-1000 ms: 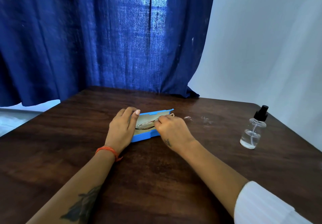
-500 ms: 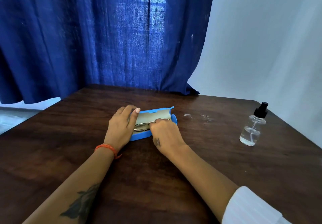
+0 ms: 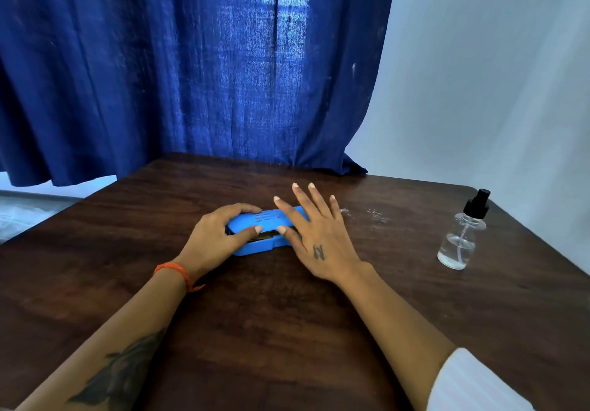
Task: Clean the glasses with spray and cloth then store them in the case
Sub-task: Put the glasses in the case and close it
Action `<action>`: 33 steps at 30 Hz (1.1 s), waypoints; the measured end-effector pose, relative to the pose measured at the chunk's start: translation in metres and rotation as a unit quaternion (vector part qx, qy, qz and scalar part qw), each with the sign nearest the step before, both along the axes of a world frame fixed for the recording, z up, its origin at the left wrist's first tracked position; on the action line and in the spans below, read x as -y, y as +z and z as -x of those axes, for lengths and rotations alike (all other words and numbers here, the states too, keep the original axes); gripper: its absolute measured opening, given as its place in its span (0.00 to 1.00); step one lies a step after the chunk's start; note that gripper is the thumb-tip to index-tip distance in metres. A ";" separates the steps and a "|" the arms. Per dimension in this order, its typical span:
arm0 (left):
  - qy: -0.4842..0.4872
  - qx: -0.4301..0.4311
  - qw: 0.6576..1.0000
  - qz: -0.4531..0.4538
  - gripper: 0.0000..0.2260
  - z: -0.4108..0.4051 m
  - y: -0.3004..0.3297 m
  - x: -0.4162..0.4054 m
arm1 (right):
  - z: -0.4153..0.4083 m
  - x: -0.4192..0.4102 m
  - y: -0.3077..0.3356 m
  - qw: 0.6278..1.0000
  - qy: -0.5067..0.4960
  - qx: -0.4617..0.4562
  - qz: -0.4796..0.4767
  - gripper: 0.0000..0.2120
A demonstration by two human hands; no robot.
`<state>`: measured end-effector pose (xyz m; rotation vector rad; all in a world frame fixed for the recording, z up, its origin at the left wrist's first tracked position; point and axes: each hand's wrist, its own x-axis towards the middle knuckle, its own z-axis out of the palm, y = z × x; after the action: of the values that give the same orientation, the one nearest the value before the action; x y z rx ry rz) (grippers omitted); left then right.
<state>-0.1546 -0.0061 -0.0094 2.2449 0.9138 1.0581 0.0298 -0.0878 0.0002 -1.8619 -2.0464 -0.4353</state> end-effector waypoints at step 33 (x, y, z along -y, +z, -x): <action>0.126 0.008 0.982 0.143 0.29 -0.012 -0.006 0.017 | -0.008 0.007 -0.001 0.914 -0.099 -0.388 0.066 0.29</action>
<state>-0.1425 -0.0235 -0.0156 1.9187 1.2805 0.9767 0.0380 -0.0951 -0.0012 -1.8958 -1.3756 0.3709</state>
